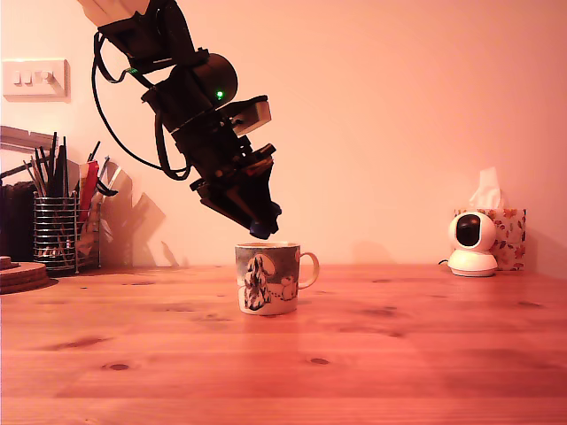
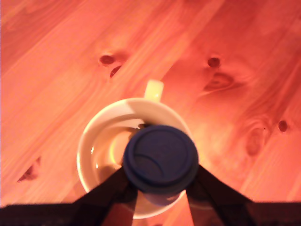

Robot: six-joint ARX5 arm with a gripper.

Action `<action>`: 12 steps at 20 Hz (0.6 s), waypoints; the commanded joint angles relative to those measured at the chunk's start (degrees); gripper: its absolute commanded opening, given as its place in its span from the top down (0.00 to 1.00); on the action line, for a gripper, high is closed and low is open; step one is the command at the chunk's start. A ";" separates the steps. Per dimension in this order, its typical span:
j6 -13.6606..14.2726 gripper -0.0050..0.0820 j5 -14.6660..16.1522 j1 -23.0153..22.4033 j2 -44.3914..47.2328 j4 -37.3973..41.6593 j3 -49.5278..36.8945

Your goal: Pick up the coffee capsules on the table and drop them inside the coffee cup

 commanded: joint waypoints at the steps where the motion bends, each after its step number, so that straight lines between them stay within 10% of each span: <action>1: 0.50 0.73 -1.05 -0.17 1.53 0.68 0.85; 6: 1.36 0.36 -2.49 -0.17 1.53 1.66 0.87; 12: 1.38 0.35 -3.17 -0.15 1.51 1.46 0.87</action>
